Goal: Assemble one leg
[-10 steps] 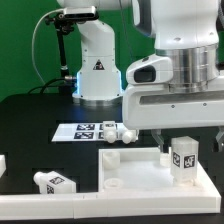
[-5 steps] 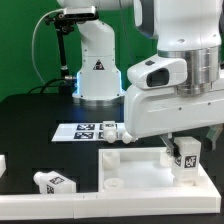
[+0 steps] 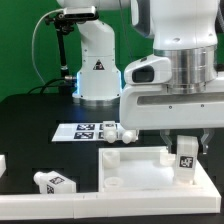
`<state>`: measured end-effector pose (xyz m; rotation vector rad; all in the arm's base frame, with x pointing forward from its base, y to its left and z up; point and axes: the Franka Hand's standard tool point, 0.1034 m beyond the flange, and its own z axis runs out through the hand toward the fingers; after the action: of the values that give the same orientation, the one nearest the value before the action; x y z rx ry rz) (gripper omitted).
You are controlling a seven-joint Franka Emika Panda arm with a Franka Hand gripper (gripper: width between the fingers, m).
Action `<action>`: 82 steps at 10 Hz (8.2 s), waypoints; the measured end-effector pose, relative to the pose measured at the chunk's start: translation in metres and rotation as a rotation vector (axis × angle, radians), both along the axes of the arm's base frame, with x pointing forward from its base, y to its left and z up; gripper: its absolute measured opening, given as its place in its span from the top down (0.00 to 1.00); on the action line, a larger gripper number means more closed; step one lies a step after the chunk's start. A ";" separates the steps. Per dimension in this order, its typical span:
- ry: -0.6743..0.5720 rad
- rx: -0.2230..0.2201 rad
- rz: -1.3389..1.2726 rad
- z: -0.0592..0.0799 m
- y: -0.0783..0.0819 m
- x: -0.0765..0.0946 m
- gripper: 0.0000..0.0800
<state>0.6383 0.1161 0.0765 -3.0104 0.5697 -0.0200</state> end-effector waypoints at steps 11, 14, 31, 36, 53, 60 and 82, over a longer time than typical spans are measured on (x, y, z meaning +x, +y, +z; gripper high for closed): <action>0.017 0.061 -0.113 -0.001 -0.009 0.001 0.22; -0.014 0.018 0.226 0.002 -0.006 0.000 0.19; 0.032 0.056 -0.547 0.001 -0.014 0.005 0.64; 0.022 0.029 -0.334 0.000 -0.011 0.002 0.38; -0.012 0.006 -0.012 -0.001 -0.009 0.005 0.64; 0.072 0.087 -0.865 -0.005 -0.009 0.003 0.64; -0.008 0.023 -0.315 -0.003 -0.008 0.003 0.64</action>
Offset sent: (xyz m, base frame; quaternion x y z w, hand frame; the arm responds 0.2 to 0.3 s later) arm 0.0022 -0.0002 -0.0089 0.0684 -0.0368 0.3699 0.9258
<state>0.6417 0.1083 0.0736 -2.8635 1.0284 -0.0437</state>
